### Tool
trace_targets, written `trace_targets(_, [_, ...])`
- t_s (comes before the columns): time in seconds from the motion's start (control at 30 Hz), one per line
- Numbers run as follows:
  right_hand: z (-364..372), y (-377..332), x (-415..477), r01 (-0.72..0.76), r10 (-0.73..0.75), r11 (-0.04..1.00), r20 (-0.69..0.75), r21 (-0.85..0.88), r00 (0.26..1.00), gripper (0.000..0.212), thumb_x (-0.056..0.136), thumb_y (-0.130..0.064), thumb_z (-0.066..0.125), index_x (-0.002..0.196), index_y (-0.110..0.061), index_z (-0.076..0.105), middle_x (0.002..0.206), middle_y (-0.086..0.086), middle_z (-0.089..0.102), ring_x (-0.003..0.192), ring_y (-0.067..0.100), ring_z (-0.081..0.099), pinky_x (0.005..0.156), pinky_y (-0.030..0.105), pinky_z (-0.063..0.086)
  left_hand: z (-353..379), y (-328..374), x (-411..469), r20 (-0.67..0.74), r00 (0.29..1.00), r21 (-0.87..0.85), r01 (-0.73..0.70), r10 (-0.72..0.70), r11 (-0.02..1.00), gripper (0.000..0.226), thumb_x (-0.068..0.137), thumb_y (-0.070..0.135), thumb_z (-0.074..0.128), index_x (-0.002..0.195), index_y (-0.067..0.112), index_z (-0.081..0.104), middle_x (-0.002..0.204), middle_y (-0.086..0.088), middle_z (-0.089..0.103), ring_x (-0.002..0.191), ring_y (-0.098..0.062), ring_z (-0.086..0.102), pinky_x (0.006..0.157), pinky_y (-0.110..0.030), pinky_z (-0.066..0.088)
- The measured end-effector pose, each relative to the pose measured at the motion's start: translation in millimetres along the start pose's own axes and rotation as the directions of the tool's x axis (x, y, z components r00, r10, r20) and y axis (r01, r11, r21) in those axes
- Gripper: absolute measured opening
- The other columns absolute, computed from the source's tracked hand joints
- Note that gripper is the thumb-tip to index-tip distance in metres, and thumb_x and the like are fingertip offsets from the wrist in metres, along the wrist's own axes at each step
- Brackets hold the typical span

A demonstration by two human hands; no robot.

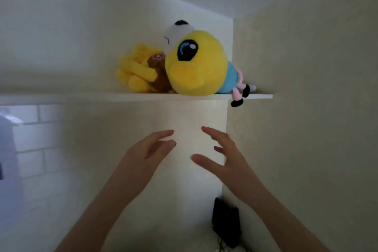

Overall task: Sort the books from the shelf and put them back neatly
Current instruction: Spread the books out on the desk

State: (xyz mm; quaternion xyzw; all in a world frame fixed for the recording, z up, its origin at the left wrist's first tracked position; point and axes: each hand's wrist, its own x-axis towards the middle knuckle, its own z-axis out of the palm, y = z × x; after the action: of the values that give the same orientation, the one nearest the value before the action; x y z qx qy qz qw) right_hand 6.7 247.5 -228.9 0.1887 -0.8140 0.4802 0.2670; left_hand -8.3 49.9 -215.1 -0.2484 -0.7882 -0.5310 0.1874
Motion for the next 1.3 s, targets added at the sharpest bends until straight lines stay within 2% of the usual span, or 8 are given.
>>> trace_targets(0.13, [-42.9,-58.3,45.7,0.290,-0.317,0.948,-0.355,-0.129,0.879,0.088,0.058,-0.060,0.076,0.132,-0.039,0.032,0.135,-0.012,0.030,0.126,0.008,0.039,0.099,0.022,0.043,-12.4,59.1,27.2,-0.106,0.987,-0.230,-0.143,0.122,0.963,0.047,0.069,0.055,0.052,0.112,0.036,0.053,0.093,0.009,0.073,0.088,-0.004,0.070,0.075,-0.029,0.056])
trace_targets(0.3, [-48.3,-95.5,106.2,0.040,-0.029,0.999,-0.242,0.037,0.970,0.124,0.057,-0.050,0.083,0.148,-0.042,-0.001,0.155,-0.002,0.008,0.141,0.023,0.022,0.108,0.043,0.035,-13.7,92.6,61.6,-0.145,0.984,-0.233,-0.134,0.102,0.963,0.062,0.082,0.053,0.054,0.138,0.042,0.030,0.102,-0.003,0.067,0.089,-0.014,0.069,0.068,-0.038,0.060])
trace_targets(0.67, [-4.1,-59.1,76.1,0.425,-0.459,0.888,-0.413,-0.177,0.787,0.097,0.058,-0.036,0.083,0.138,-0.043,0.029,0.136,-0.016,0.024,0.125,-0.005,0.028,0.086,0.014,0.042,-19.6,86.3,66.5,0.054,0.990,-0.516,0.139,-0.129,0.845,0.101,0.051,0.084,0.064,0.140,0.059,0.023,0.129,-0.004,0.059,0.094,-0.029,0.070,0.065,-0.048,0.059])
trace_targets(0.83, [-36.1,-51.3,79.5,0.363,-0.240,0.881,-0.375,0.304,0.895,0.056,0.073,-0.049,0.077,0.121,-0.040,0.049,0.127,-0.015,0.042,0.118,0.011,0.047,0.086,0.023,0.051,-22.5,70.9,69.3,0.035,0.999,-0.714,0.022,0.005,0.700,0.107,0.037,0.061,0.087,0.134,0.052,0.043,0.133,0.006,0.058,0.114,-0.032,0.061,0.076,-0.061,0.053])
trace_targets(0.93, [-80.4,-33.0,135.5,0.146,-0.099,0.987,-0.453,0.070,0.886,0.076,0.078,-0.047,0.073,0.141,-0.038,0.032,0.150,-0.005,0.026,0.134,0.016,0.031,0.107,0.036,0.033,-20.1,58.5,65.6,0.051,0.997,-0.691,-0.005,0.056,0.723,0.096,0.047,0.058,0.085,0.133,0.052,0.044,0.133,0.007,0.059,0.114,-0.030,0.061,0.082,-0.060,0.052])
trace_targets(1.07, [-94.3,5.6,210.3,-0.016,-0.031,0.843,-0.078,-0.537,0.996,0.117,0.065,-0.065,0.070,0.148,-0.046,-0.010,0.160,-0.002,-0.008,0.147,0.033,-0.003,0.116,0.055,0.012,-20.2,40.4,59.3,0.021,0.999,-0.659,-0.006,0.026,0.752,0.112,0.035,0.063,0.088,0.136,0.038,0.048,0.126,-0.003,0.064,0.101,-0.030,0.068,0.067,-0.044,0.057])
trace_targets(1.17, [-92.2,18.1,218.5,-0.012,-0.019,0.866,-0.057,-0.500,0.998,0.100,0.069,-0.045,0.077,0.147,-0.040,0.015,0.138,0.008,0.027,0.123,0.039,0.045,0.099,0.053,0.042,-21.8,33.2,51.5,-0.032,0.999,-0.603,-0.047,0.035,0.796,0.126,0.023,0.065,0.089,0.136,0.030,0.048,0.115,-0.001,0.070,0.094,-0.026,0.070,0.064,-0.040,0.058])
trace_targets(1.3, [-82.6,10.5,177.5,0.025,-0.279,0.827,-0.372,-0.562,0.885,0.086,0.062,-0.043,0.084,0.134,-0.025,0.041,0.118,0.007,0.039,0.110,0.031,0.046,0.077,0.045,0.049,-12.4,39.5,24.8,-0.086,0.986,-0.332,-0.162,0.141,0.929,0.115,0.026,0.082,0.074,0.131,0.058,0.034,0.120,0.041,0.053,0.110,0.013,0.054,0.080,-0.014,0.052])
